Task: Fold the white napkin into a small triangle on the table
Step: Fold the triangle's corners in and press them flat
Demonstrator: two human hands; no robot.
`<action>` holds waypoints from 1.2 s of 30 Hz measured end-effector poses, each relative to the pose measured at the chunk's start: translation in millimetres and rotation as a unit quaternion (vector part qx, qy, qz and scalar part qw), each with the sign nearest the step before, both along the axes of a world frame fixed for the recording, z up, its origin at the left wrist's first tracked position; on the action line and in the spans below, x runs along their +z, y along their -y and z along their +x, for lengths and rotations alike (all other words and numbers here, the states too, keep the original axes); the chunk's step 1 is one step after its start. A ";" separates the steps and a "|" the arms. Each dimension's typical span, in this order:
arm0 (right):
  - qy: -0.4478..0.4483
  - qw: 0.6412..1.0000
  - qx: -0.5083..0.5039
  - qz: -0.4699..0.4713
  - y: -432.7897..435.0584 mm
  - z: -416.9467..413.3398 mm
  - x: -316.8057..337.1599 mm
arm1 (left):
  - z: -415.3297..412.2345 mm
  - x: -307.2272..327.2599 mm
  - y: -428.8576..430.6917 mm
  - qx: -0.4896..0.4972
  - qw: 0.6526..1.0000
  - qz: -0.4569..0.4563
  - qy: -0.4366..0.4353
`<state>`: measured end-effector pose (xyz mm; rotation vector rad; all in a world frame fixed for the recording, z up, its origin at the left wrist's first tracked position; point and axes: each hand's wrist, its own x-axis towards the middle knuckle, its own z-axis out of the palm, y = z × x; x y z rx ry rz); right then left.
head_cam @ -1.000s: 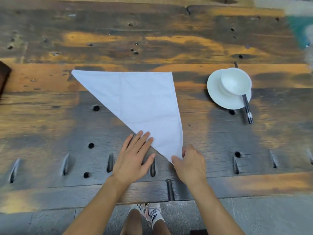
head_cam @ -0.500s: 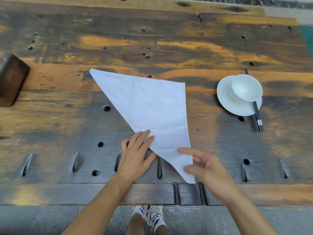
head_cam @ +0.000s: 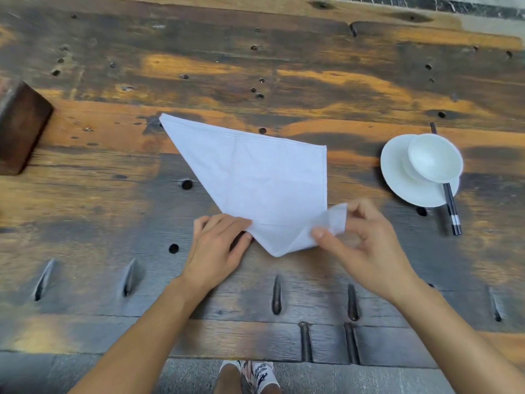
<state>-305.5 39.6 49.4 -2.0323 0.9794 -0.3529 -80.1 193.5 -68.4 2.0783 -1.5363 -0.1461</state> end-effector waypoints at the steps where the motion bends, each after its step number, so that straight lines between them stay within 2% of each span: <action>1: 0.019 1.000 -0.020 0.001 7.8 6.7 -3.6 | 2.3 0.4 2.5 0.004 1.000 -0.001 -0.007; 7: 0.044 0.990 -0.128 -0.027 59.9 45.7 -36.8 | 16.0 4.4 25.4 0.017 0.999 0.005 -0.031; 11: 0.039 0.987 -0.150 -0.046 86.5 70.1 -56.5 | 23.0 3.0 40.0 0.043 0.997 0.030 -0.056; 16: -0.034 0.987 -0.142 -0.061 114.6 91.3 -90.0 | 24.1 -5.2 48.3 0.067 0.990 0.035 -0.120; 19: -0.063 0.978 -0.192 -0.052 121.1 91.5 -110.9 | 23.4 -11.9 44.7 0.088 0.988 0.010 -0.127; 28: 0.016 0.954 -0.287 -0.086 112.5 87.8 -131.0 | 24.8 -17.5 46.8 0.074 0.992 -0.006 -0.102; 36: 0.056 0.949 -0.304 -0.067 112.3 85.6 -132.7 | 23.3 -19.4 47.9 0.107 0.988 -0.014 -0.110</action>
